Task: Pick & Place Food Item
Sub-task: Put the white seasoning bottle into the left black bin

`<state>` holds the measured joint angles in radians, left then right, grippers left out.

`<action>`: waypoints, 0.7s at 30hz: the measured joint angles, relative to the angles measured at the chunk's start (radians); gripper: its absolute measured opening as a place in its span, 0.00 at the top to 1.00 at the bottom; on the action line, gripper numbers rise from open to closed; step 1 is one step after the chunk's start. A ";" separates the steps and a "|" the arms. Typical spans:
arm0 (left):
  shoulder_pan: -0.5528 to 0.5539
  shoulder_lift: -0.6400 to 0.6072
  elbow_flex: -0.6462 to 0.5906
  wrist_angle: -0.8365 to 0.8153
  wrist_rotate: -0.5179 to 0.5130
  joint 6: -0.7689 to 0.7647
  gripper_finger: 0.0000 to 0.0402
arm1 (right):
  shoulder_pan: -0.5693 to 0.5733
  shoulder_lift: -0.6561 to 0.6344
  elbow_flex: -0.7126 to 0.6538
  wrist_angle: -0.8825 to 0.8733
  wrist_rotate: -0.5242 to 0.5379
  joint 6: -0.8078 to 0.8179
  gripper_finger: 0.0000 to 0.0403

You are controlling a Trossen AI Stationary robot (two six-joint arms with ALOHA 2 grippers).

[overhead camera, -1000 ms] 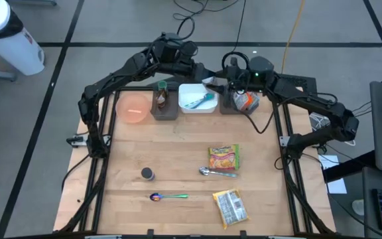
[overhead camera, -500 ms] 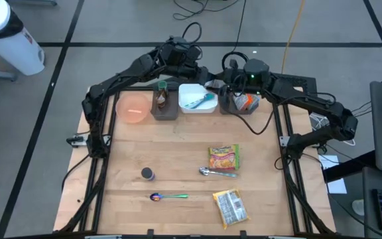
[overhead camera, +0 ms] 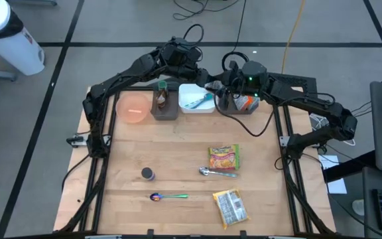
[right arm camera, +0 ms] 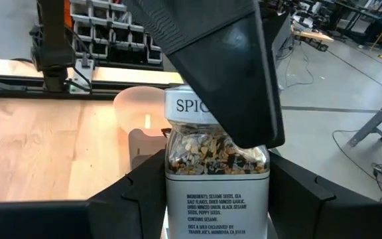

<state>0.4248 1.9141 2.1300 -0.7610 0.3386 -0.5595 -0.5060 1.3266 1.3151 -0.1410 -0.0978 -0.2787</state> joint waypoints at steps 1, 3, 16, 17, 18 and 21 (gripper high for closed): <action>0.000 0.000 0.000 -0.004 0.000 0.006 0.39 | 0.000 0.000 0.000 0.000 0.004 0.000 0.53; -0.001 0.000 0.000 -0.013 -0.001 0.016 0.39 | 0.001 0.000 0.000 -0.002 0.029 -0.001 0.53; -0.002 0.000 -0.003 -0.110 0.030 0.049 0.39 | 0.002 0.001 0.000 -0.004 0.122 -0.086 0.53; -0.007 0.001 -0.006 -0.143 0.061 0.048 0.39 | 0.000 0.003 0.005 0.031 0.165 -0.087 0.53; -0.017 0.004 -0.010 -0.175 0.075 0.052 0.39 | -0.004 0.004 0.009 0.045 0.203 -0.091 0.53; -0.030 0.015 -0.009 -0.220 0.051 0.081 0.39 | -0.009 0.003 0.007 0.032 0.242 -0.124 0.53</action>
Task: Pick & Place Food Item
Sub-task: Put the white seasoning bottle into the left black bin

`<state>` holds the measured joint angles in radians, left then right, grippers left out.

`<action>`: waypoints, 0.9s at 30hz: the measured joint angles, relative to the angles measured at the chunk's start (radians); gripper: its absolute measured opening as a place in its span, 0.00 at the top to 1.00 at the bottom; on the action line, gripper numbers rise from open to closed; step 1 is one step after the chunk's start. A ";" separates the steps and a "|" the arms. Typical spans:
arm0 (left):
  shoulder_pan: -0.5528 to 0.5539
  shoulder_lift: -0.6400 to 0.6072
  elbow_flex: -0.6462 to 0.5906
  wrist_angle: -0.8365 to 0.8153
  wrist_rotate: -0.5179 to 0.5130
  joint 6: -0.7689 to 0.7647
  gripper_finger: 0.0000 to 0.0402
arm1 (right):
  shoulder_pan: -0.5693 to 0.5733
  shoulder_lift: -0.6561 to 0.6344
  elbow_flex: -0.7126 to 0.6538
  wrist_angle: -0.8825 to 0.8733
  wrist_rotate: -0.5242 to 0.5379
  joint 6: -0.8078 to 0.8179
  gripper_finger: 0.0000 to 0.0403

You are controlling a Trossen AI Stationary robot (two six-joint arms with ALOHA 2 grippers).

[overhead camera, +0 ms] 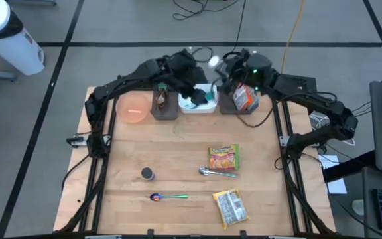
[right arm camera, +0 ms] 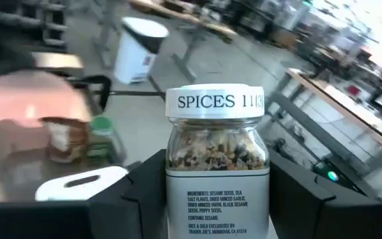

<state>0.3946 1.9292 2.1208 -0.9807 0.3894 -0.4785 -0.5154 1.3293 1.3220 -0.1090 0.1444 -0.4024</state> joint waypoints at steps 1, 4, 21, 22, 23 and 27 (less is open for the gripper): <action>0.001 0.001 0.001 0.003 -0.012 0.019 0.39 | 0.003 0.004 0.000 0.004 -0.029 -0.005 0.53; -0.006 0.005 0.002 0.045 -0.026 0.071 0.39 | 0.016 0.007 -0.005 -0.016 -0.088 -0.005 0.53; 0.097 -0.012 0.006 0.128 -0.020 0.051 0.39 | 0.018 -0.008 -0.005 -0.031 -0.122 0.038 0.53; 0.106 -0.015 0.007 0.140 -0.016 0.050 0.39 | 0.019 -0.011 -0.005 -0.029 -0.125 0.039 0.53; 0.113 -0.016 0.008 0.152 -0.007 0.044 0.39 | 0.019 -0.015 -0.005 -0.030 -0.134 0.043 0.53; 0.139 -0.011 0.006 0.203 0.056 -0.005 0.39 | 0.019 -0.025 -0.005 -0.021 -0.188 0.075 0.53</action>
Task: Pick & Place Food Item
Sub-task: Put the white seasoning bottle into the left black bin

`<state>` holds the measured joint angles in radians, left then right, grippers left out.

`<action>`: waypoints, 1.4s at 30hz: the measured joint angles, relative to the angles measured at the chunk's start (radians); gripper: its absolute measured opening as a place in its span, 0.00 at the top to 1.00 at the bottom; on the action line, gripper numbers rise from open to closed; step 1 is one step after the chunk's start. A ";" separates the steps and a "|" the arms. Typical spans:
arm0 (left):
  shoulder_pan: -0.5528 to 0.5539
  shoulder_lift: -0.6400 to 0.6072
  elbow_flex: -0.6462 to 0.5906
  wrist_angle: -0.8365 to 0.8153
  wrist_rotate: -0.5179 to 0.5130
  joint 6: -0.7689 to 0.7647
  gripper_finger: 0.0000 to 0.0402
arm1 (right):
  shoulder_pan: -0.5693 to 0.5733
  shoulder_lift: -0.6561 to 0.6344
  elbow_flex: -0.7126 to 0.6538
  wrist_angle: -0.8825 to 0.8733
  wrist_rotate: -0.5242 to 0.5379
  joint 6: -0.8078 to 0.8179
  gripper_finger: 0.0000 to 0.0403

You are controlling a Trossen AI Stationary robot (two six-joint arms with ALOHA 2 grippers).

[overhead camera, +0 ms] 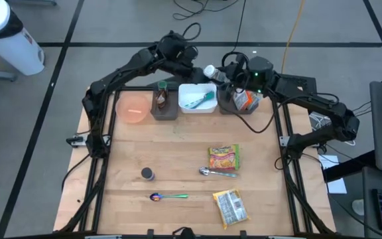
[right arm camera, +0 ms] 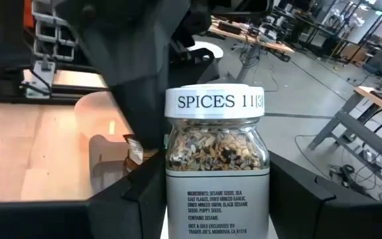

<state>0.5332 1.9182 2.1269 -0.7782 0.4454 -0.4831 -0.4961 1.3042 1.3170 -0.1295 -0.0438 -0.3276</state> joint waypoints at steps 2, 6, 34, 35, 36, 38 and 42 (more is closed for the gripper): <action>0.005 -0.001 0.000 0.028 0.004 0.000 0.39 | 0.000 -0.002 0.000 0.009 0.003 0.004 0.53; 0.002 -0.001 -0.001 0.077 0.004 -0.001 0.39 | 0.000 -0.004 0.000 0.009 0.009 0.007 0.53; -0.063 -0.002 -0.001 0.188 -0.103 -0.068 0.39 | 0.002 0.018 0.000 0.005 0.022 0.000 0.53; -0.063 -0.002 -0.001 0.188 -0.106 -0.069 0.39 | 0.002 0.018 0.000 0.003 0.022 0.001 0.53; -0.063 -0.002 -0.001 0.187 -0.113 -0.069 0.39 | 0.002 0.018 0.000 0.001 0.022 0.002 0.53; -0.067 -0.002 -0.001 0.186 -0.135 -0.068 0.39 | 0.005 0.019 0.000 -0.007 0.023 0.004 0.53; -0.076 -0.002 -0.001 0.180 -0.165 -0.050 0.39 | 0.016 0.019 0.000 -0.015 0.026 0.022 0.53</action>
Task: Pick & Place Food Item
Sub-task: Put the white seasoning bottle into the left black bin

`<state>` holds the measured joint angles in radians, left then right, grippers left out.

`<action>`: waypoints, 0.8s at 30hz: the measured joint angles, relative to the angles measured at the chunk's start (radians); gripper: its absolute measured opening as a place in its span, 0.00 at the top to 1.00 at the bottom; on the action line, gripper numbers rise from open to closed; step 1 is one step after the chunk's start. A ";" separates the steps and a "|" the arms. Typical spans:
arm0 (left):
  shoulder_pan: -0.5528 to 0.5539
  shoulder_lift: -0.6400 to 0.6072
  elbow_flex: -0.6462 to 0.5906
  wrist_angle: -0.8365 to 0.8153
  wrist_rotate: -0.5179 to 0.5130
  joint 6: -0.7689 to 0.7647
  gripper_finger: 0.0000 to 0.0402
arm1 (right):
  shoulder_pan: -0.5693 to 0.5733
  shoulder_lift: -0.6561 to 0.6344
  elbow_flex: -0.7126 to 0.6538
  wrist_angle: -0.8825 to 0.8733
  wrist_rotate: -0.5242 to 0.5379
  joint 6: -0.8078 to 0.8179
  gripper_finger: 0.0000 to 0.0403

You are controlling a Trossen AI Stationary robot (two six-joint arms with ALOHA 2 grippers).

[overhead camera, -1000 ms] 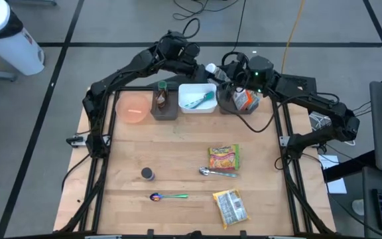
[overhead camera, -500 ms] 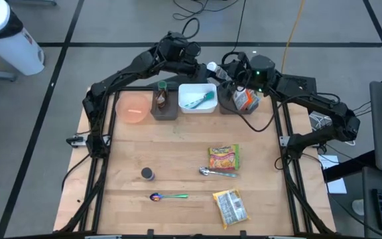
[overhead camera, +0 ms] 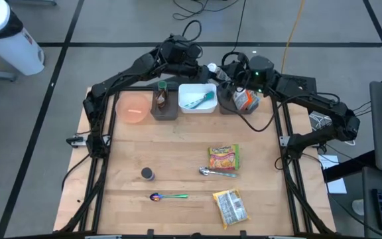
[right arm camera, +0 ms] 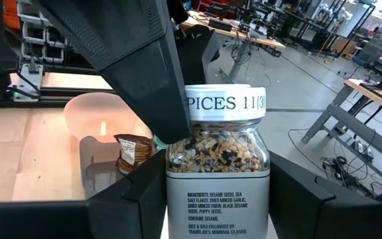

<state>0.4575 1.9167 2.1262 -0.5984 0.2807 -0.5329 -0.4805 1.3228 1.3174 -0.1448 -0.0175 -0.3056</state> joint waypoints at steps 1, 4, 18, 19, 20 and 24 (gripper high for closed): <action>-0.002 0.000 0.000 -0.002 -0.007 0.006 0.39 | 0.003 0.000 0.000 0.000 0.002 0.004 0.53; -0.009 0.000 0.000 -0.022 -0.029 0.012 0.39 | 0.012 0.001 0.000 -0.007 0.002 0.006 0.53; -0.017 -0.001 0.000 -0.105 -0.081 0.033 0.51 | 0.049 0.034 -0.001 -0.012 0.011 0.038 0.53; -0.017 -0.001 0.000 -0.108 -0.082 0.033 0.51 | 0.052 0.035 -0.001 -0.014 0.010 0.037 0.53; -0.017 -0.001 0.000 -0.113 -0.083 0.034 0.51 | 0.054 0.035 -0.001 -0.014 0.009 0.037 0.53; -0.018 -0.001 0.000 -0.126 -0.083 0.038 0.51 | 0.056 0.035 -0.002 -0.015 0.005 0.036 0.53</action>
<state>0.4397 1.9160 2.1265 -0.7248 0.1974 -0.4953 -0.4248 1.3582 1.3155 -0.1600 -0.0121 -0.2698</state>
